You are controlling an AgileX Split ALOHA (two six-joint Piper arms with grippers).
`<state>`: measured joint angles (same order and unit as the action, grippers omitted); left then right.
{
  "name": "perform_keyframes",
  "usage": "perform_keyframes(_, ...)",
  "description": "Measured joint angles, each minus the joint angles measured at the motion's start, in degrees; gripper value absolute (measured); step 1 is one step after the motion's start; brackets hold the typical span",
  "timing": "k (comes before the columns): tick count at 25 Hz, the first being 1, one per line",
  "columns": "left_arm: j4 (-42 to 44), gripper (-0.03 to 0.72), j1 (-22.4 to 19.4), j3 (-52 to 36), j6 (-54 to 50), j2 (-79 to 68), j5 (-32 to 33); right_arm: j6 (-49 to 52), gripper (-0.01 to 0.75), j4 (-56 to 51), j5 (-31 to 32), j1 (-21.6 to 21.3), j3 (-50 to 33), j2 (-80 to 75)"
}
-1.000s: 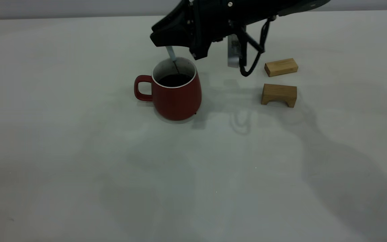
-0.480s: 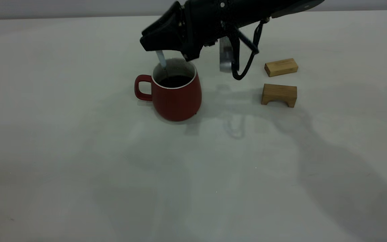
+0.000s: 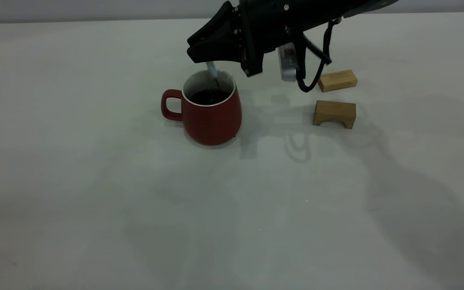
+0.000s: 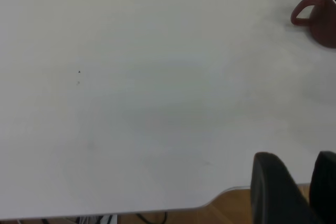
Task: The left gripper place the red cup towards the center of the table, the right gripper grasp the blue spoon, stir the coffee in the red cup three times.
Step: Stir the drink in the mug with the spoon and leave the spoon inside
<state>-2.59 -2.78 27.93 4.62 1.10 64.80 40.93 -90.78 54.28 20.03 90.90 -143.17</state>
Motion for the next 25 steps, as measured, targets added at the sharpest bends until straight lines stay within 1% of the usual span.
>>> perform_keyframes(2,0.0,0.243,0.0,0.0,0.0,0.0,0.0,3.7,0.149,0.8,1.1,0.5,0.0,0.0)
perform_keyframes(4,0.0,0.243,0.0,0.0,0.0,0.0,0.0,3.4,0.149,0.4,2.7,1.5,0.0,0.0)
perform_keyframes(6,0.0,0.243,0.0,0.0,0.0,0.0,0.0,-0.1,0.149,-1.2,3.9,2.3,0.0,0.0)
perform_keyframes(8,0.0,0.243,0.0,0.0,0.0,0.0,0.0,-5.9,0.149,-2.3,4.0,2.8,0.0,0.0)
perform_keyframes(11,0.0,0.243,0.0,0.0,0.0,0.0,0.0,-13.5,0.149,-2.7,3.5,2.8,0.0,0.0)
perform_keyframes(13,0.0,0.243,0.0,0.0,0.0,0.0,0.0,-15.8,0.149,-2.1,2.8,2.3,0.0,0.0)
perform_keyframes(18,0.0,0.243,0.0,0.0,0.0,0.0,0.0,-17.1,0.149,0.8,2.5,0.4,0.0,0.0)
perform_keyframes(25,0.0,0.243,0.0,0.0,0.0,0.0,0.0,-17.3,0.149,1.4,5.1,0.1,0.0,0.0)
